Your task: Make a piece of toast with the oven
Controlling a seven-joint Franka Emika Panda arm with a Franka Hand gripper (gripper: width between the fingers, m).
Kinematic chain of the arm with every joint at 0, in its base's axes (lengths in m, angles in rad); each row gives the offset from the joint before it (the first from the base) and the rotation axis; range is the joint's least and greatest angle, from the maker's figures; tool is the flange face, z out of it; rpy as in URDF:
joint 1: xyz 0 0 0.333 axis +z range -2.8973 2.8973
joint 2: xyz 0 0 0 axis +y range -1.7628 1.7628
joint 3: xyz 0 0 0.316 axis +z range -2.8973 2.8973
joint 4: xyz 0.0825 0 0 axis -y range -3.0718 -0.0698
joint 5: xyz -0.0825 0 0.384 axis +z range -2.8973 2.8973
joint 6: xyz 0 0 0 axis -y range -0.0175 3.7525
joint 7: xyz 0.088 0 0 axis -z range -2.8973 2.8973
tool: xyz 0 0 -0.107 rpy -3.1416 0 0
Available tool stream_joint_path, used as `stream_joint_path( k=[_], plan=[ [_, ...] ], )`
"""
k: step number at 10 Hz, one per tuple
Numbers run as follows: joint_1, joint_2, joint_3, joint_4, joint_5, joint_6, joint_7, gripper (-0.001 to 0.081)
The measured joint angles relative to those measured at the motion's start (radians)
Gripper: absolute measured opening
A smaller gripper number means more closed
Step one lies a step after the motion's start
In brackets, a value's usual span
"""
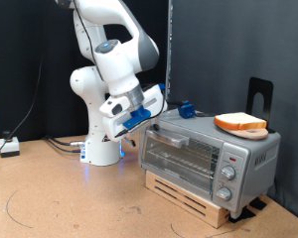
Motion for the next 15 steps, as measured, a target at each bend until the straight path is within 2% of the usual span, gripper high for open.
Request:
stream_joint_path(
  k=[6,9,15],
  plan=[
    [-0.046,0.065,-0.038,0.017,-0.038,0.03,-0.043,0.0807],
    [-0.072,0.11,-0.04,0.03,-0.099,0.072,-0.027,0.0807],
    [-0.061,0.214,-0.044,0.101,0.008,0.096,-0.056,0.0807]
  ],
)
